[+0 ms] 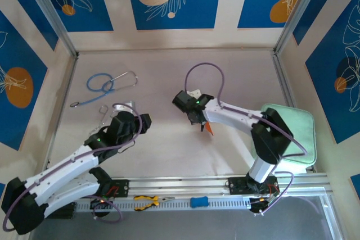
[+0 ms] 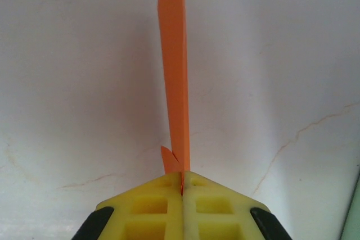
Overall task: Fold a paper plane with a square sheet of paper (pick it up from the middle)
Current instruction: Turn over the paper at the center of the table, then third fold the triangle at the center of the table.
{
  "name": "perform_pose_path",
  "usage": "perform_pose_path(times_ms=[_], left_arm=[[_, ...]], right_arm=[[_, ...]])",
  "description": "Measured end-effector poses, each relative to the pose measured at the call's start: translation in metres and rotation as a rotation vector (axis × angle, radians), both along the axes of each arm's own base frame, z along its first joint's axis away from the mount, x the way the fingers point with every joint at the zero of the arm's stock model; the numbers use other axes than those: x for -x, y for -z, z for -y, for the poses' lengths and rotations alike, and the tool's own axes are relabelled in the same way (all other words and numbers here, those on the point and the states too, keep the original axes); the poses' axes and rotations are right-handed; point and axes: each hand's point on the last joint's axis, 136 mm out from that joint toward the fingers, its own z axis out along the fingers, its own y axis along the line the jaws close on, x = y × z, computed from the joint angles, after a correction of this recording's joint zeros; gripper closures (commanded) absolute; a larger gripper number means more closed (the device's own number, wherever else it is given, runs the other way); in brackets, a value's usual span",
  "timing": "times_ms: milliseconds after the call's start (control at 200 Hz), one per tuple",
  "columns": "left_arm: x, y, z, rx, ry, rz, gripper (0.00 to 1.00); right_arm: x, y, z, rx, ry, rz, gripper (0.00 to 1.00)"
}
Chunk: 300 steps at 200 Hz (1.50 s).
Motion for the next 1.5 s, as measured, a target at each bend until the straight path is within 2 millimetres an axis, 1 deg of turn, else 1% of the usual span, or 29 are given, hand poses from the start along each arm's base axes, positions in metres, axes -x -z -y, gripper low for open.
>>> perform_pose_path(times_ms=[55, 140, 295, 315, 355, 400, 510, 575, 630, 690, 740, 790, 845, 900, 975, 1020, 1070, 1145, 1250, 1315, 1500], left_arm=[[0.002, -0.006, -0.010, -0.003, -0.035, 0.019, 0.49], [0.005, -0.013, -0.024, -0.006, -0.082, 0.043, 0.49], [0.009, -0.015, -0.037, -0.021, -0.126, 0.052, 0.49], [0.009, -0.014, -0.038, -0.023, -0.129, 0.050, 0.49], [0.010, -0.013, -0.039, -0.028, -0.133, 0.046, 0.49], [0.010, -0.011, -0.040, -0.037, -0.132, 0.038, 0.49], [0.011, -0.007, -0.039, -0.048, -0.130, 0.025, 0.47], [0.010, -0.004, -0.036, -0.052, -0.116, 0.014, 0.46], [0.010, 0.002, -0.032, -0.062, -0.098, -0.005, 0.46], [0.009, 0.012, -0.026, -0.086, -0.071, -0.040, 0.48], [0.009, 0.019, -0.020, -0.106, -0.042, -0.071, 0.49], [0.007, 0.028, -0.011, -0.126, -0.006, -0.107, 0.50], [0.005, 0.036, 0.000, -0.134, 0.038, -0.144, 0.51], [0.003, 0.040, 0.013, -0.124, 0.084, -0.169, 0.53], [0.000, 0.047, 0.031, -0.105, 0.147, -0.205, 0.54], [-0.001, 0.050, 0.043, -0.088, 0.185, -0.224, 0.54], [-0.002, 0.055, 0.054, -0.071, 0.220, -0.249, 0.55], [-0.003, 0.063, 0.068, -0.047, 0.267, -0.284, 0.54], [-0.003, 0.073, 0.081, -0.034, 0.306, -0.336, 0.54], [-0.004, 0.075, 0.088, -0.027, 0.325, -0.355, 0.54], [-0.004, 0.073, 0.096, 0.003, 0.351, -0.366, 0.53]], right_arm=[[-0.001, 0.007, -0.010, 0.019, -0.018, -0.014, 0.91], [0.001, 0.018, -0.032, 0.034, -0.052, -0.043, 0.89], [0.003, 0.036, -0.077, -0.013, -0.109, -0.103, 0.84], [0.005, 0.038, -0.083, -0.025, -0.115, -0.115, 0.82], [0.007, 0.040, -0.093, -0.057, -0.123, -0.136, 0.73], [0.010, 0.042, -0.104, -0.115, -0.129, -0.167, 0.70], [0.015, 0.044, -0.126, -0.275, -0.141, -0.251, 0.57], [0.016, 0.041, -0.132, -0.390, -0.133, -0.282, 0.53], [0.017, 0.034, -0.129, -0.483, -0.122, -0.302, 0.53], [0.017, 0.022, -0.122, -0.580, -0.104, -0.312, 0.58], [0.014, 0.012, -0.113, -0.662, -0.086, -0.304, 0.64], [0.010, 0.002, -0.102, -0.755, -0.060, -0.296, 0.72], [0.005, -0.004, -0.088, -0.848, -0.030, -0.287, 0.81], [0.002, -0.002, -0.073, -0.919, 0.008, -0.291, 0.85], [0.000, 0.011, -0.048, -0.994, 0.080, -0.311, 0.89], [0.002, 0.020, -0.038, -1.027, 0.116, -0.332, 0.92], [0.006, 0.028, -0.030, -1.057, 0.144, -0.364, 0.92], [0.010, 0.030, -0.029, -1.093, 0.148, -0.391, 0.93], [0.008, 0.022, -0.036, -1.144, 0.106, -0.394, 0.93], [0.007, 0.022, -0.040, -1.166, 0.087, -0.404, 0.93], [0.010, 0.041, -0.047, -1.177, 0.095, -0.483, 0.93]])
